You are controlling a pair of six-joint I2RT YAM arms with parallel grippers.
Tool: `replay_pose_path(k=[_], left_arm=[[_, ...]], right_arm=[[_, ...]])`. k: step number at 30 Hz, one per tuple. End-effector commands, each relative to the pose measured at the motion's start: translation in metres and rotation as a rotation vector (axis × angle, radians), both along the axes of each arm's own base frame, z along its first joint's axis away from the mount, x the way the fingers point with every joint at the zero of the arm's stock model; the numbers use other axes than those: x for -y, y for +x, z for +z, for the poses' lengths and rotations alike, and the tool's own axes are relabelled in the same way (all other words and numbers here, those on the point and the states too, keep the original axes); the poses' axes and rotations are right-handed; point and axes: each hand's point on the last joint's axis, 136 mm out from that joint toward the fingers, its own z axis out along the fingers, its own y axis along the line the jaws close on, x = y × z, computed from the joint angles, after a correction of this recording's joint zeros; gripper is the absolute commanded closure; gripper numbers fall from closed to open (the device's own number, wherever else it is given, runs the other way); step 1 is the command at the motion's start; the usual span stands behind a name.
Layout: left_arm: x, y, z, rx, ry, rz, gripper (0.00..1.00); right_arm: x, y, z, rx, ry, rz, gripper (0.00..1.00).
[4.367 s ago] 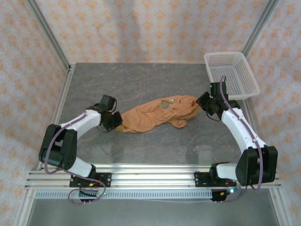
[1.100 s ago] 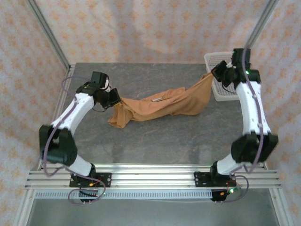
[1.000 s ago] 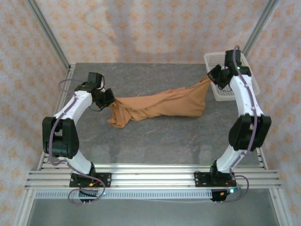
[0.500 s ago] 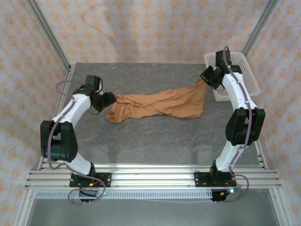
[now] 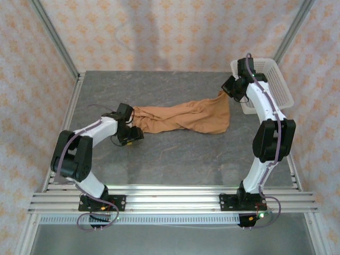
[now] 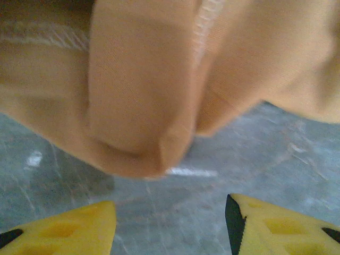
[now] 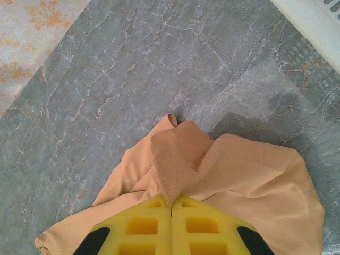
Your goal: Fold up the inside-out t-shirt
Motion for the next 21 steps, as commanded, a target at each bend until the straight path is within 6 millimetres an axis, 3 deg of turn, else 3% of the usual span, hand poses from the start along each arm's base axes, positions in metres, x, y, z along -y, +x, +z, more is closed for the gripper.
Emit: replay_pose_path(k=[1,5,7,9,14,18,21], left_arm=[[-0.015,0.023,-0.001,0.026,0.113,-0.008,0.48],[-0.027,0.035,0.008,0.019,0.205,-0.022,0.77],[-0.032,0.045,0.028,0.053,0.236,-0.018,0.95],[-0.035,0.055,0.057,0.110,0.255,-0.009,1.00],[-0.041,0.076,0.160,0.303,0.251,0.024,1.00],[-0.058,0.072,0.263,0.514,0.187,0.098,1.00],[-0.080,0.058,0.334,0.695,0.067,0.187,1.00]], right_arm=[[-0.003,-0.001,0.002,0.018,-0.001,0.019,1.00],[-0.002,-0.004,0.006,0.023,-0.011,0.027,1.00],[-0.001,-0.006,0.010,0.029,-0.020,0.032,1.00],[0.000,-0.006,0.017,0.037,-0.028,0.037,1.00],[0.004,-0.009,0.057,0.098,-0.062,0.045,1.00],[0.017,-0.023,0.123,0.210,-0.127,0.029,1.00],[0.036,-0.041,0.179,0.314,-0.158,-0.017,1.00]])
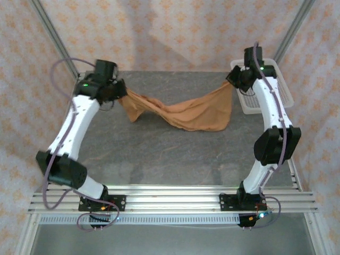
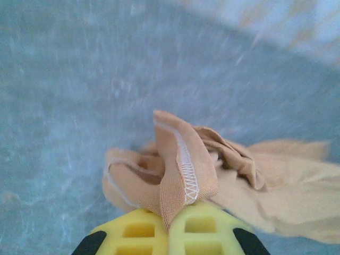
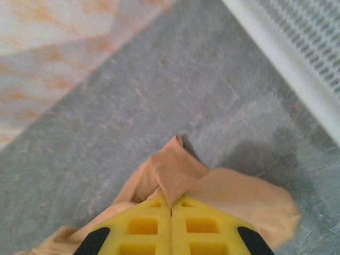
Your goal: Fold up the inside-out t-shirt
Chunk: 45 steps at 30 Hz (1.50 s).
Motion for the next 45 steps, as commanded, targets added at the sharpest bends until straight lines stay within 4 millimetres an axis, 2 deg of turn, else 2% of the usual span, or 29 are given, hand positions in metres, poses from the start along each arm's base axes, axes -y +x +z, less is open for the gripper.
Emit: replay_pose_path(k=[1,3,7,9,12,15,17,20,24,27,28,29,30,31,33,34,35,37,40,45], left_arm=[[-0.033,-0.037,0.070,0.146,-0.092,0.056,1.00],[-0.049,-0.050,0.100,0.229,-0.140,0.086,1.00],[-0.063,-0.072,0.134,0.310,-0.196,0.103,1.00],[-0.064,-0.079,0.142,0.340,-0.206,0.101,1.00],[-0.064,-0.086,0.148,0.362,-0.204,0.102,1.00],[-0.063,-0.082,0.144,0.357,-0.212,0.092,1.00],[-0.061,-0.071,0.132,0.337,-0.242,0.082,1.00],[-0.059,-0.046,0.093,0.257,-0.300,0.068,1.00],[-0.049,-0.006,0.008,0.073,-0.290,0.062,1.00],[-0.045,0.027,-0.053,-0.058,-0.235,0.086,1.00],[-0.046,0.038,-0.069,-0.100,-0.228,0.097,1.00],[-0.047,0.048,-0.078,-0.125,-0.231,0.100,0.90],[-0.049,0.057,-0.086,-0.146,-0.224,0.106,0.71],[-0.051,0.063,-0.091,-0.164,-0.208,0.112,0.59],[-0.051,0.065,-0.093,-0.179,-0.172,0.113,0.39],[-0.049,0.062,-0.092,-0.181,-0.154,0.106,0.36],[-0.046,0.057,-0.094,-0.185,-0.134,0.099,0.36],[-0.037,0.039,-0.101,-0.202,-0.101,0.084,0.37],[-0.019,0.005,-0.127,-0.237,-0.108,0.056,0.43],[0.012,-0.045,-0.173,-0.304,-0.158,0.002,0.56]], right_arm=[[0.030,-0.041,0.096,0.182,-0.073,-0.065,1.00],[0.039,-0.055,0.123,0.226,-0.085,-0.081,1.00],[0.043,-0.082,0.163,0.287,-0.097,-0.075,1.00],[0.039,-0.093,0.176,0.314,-0.089,-0.059,1.00],[0.036,-0.101,0.185,0.337,-0.080,-0.043,1.00],[0.036,-0.096,0.183,0.334,-0.082,-0.039,1.00],[0.036,-0.081,0.171,0.307,-0.074,-0.036,1.00],[0.031,-0.047,0.140,0.237,-0.048,-0.018,1.00],[0.021,0.014,0.074,0.118,-0.033,-0.001,1.00],[0.011,0.066,0.010,0.017,-0.022,0.006,0.99],[0.009,0.080,-0.007,-0.011,-0.009,0.006,0.86],[0.006,0.089,-0.019,-0.033,0.000,0.010,0.77],[0.004,0.094,-0.030,-0.058,-0.001,0.009,0.65],[0.003,0.094,-0.036,-0.074,-0.011,0.007,0.54],[-0.005,0.083,-0.047,-0.136,-0.030,0.027,0.44],[-0.010,0.072,-0.055,-0.182,-0.063,0.042,0.41],[-0.015,0.062,-0.062,-0.222,-0.102,0.057,0.41],[-0.039,0.034,-0.079,-0.278,-0.157,0.127,0.41],[-0.075,-0.009,-0.103,-0.245,-0.157,0.202,0.42],[-0.098,-0.096,-0.154,-0.331,-0.179,0.306,0.48]])
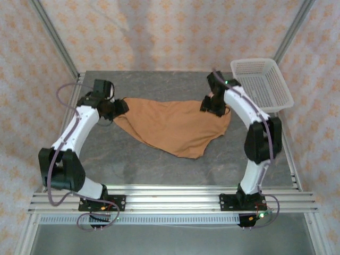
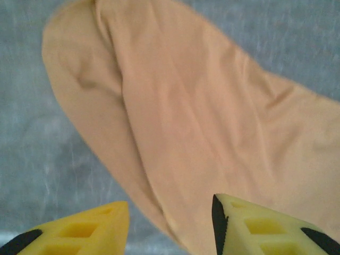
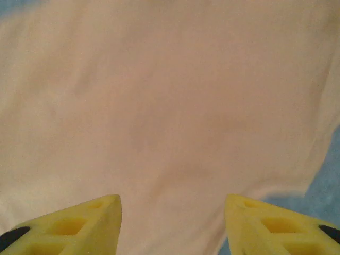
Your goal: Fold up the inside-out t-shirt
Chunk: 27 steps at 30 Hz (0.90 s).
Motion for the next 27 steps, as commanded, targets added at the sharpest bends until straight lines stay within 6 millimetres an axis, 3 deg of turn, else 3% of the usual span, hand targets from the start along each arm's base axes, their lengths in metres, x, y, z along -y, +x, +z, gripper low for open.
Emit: replay_pose_path(k=[1,6,11,19,21,23,27], left_arm=[[0.012,-0.019,-0.033,-0.038,-0.017,-0.006,0.56],[0.028,-0.038,-0.079,-0.114,-0.062,-0.009,0.55],[0.031,-0.040,-0.107,-0.177,-0.056,-0.013,0.49],[0.030,-0.039,-0.117,-0.203,-0.044,-0.008,0.47],[0.030,-0.039,-0.115,-0.202,-0.043,-0.009,0.47],[0.029,-0.040,-0.112,-0.202,-0.037,-0.010,0.47],[0.027,-0.041,-0.103,-0.192,-0.025,-0.017,0.47]], right_arm=[[-0.001,-0.017,-0.003,0.086,0.007,0.020,0.48],[-0.022,-0.089,-0.041,0.005,0.041,0.060,0.47],[-0.030,-0.131,-0.069,-0.041,0.089,0.048,0.47],[-0.050,-0.123,-0.091,-0.047,0.165,0.009,0.52],[-0.050,-0.118,-0.094,-0.039,0.154,0.000,0.60],[-0.049,-0.114,-0.094,-0.031,0.134,-0.001,0.77],[-0.046,-0.106,-0.075,0.007,0.114,0.005,1.00]])
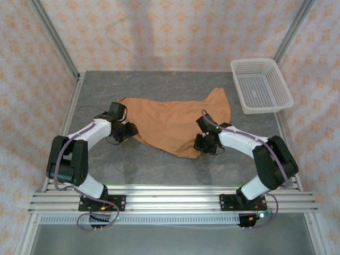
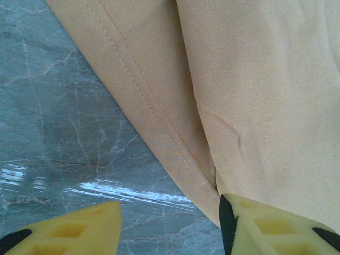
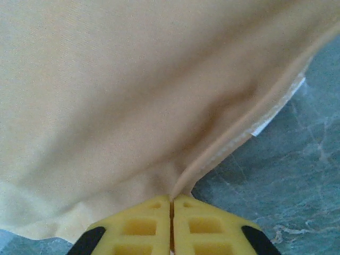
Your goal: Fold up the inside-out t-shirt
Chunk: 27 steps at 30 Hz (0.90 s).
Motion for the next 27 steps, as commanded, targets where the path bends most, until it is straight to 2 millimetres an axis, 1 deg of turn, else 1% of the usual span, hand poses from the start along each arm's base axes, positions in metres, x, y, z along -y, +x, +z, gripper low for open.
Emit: replay_pose_path(k=[1,4,6,8,9,11,12,14,15,18,20,23,25,27], left_arm=[[-0.002,0.001,0.016,0.023,0.018,0.000,0.47],[0.000,0.006,0.030,0.054,0.003,-0.001,0.48],[0.003,0.010,0.039,0.083,-0.009,-0.003,0.48],[0.008,0.016,0.046,0.103,-0.015,-0.014,0.47],[0.011,0.019,0.048,0.106,-0.017,-0.022,0.47],[0.019,0.026,0.050,0.109,-0.019,-0.042,0.47],[0.024,0.031,0.051,0.113,-0.019,-0.055,0.46],[0.037,0.039,0.053,0.125,-0.023,-0.085,0.44],[0.045,0.044,0.056,0.136,-0.027,-0.103,0.41],[0.076,0.056,0.060,0.179,-0.038,-0.186,0.32],[0.097,0.061,0.058,0.201,-0.052,-0.230,0.27],[0.121,0.068,0.049,0.202,-0.100,-0.280,0.25],[0.138,0.074,0.053,0.231,-0.131,-0.313,0.26],[0.156,0.077,0.062,0.274,-0.127,-0.376,0.26]], right_arm=[[0.000,0.017,0.031,0.086,-0.013,0.002,1.00],[0.007,0.032,0.078,0.176,-0.013,-0.013,1.00],[0.021,0.049,0.116,0.254,-0.011,-0.045,1.00],[0.038,0.069,0.147,0.319,-0.012,-0.093,1.00],[0.046,0.080,0.159,0.345,-0.008,-0.114,1.00],[0.057,0.103,0.176,0.378,0.005,-0.151,1.00],[0.061,0.115,0.180,0.384,0.014,-0.166,1.00],[0.066,0.136,0.182,0.386,0.034,-0.187,1.00],[0.067,0.146,0.183,0.388,0.044,-0.194,1.00],[0.069,0.169,0.182,0.387,0.050,-0.205,1.00],[0.069,0.176,0.184,0.383,0.052,-0.202,1.00],[0.070,0.180,0.187,0.388,0.048,-0.193,1.00],[0.072,0.178,0.184,0.383,0.031,-0.185,1.00],[0.078,0.173,0.172,0.357,-0.004,-0.183,1.00]])
